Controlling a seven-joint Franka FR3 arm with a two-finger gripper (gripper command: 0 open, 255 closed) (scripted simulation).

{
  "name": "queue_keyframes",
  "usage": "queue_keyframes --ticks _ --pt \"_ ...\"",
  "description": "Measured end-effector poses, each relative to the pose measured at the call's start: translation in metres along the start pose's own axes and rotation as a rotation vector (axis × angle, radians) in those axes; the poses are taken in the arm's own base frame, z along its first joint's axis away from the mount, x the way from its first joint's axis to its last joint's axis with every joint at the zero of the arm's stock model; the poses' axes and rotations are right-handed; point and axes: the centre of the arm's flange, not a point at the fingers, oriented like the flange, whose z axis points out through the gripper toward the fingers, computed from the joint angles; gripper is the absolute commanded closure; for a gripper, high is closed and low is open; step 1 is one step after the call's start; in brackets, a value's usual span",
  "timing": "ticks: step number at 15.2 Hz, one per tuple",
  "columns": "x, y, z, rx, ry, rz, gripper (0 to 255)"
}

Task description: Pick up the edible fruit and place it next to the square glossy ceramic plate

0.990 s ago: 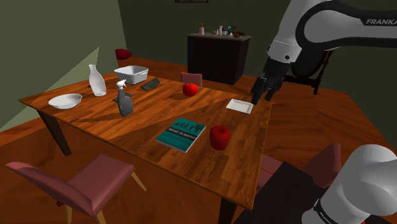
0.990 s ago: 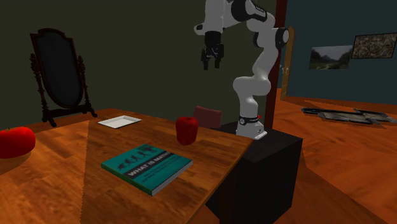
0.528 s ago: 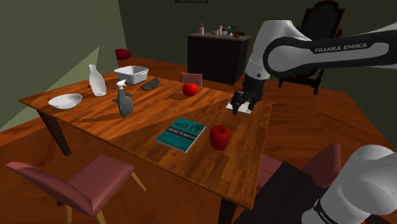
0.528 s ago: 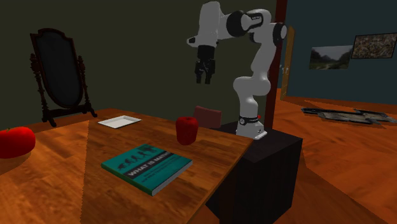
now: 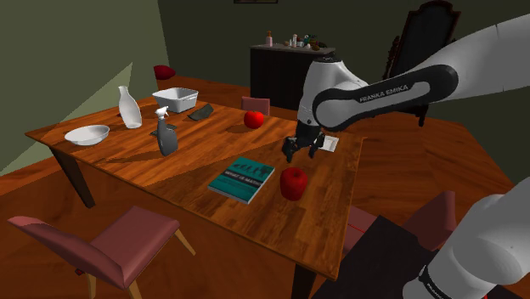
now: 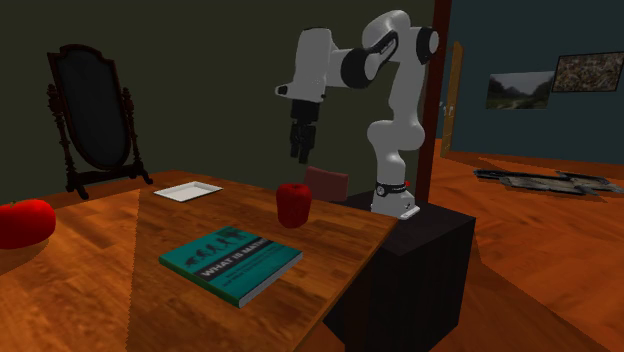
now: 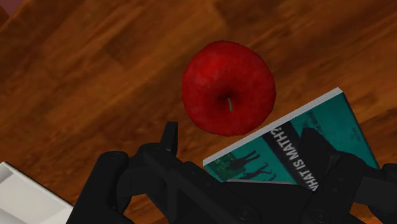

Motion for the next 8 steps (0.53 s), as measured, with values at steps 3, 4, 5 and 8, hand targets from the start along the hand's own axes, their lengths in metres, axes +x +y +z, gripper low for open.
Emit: queue_keyframes --ticks 3,4,5,8 --pt "0.006 -0.004 0.017 -0.007 0.004 0.014 0" --pt "0.007 -0.004 0.023 -0.008 0.004 0.015 0" --pt "0.007 -0.004 0.028 -0.008 0.004 0.016 0" --pt "0.007 -0.003 0.045 -0.008 0.004 0.016 0"
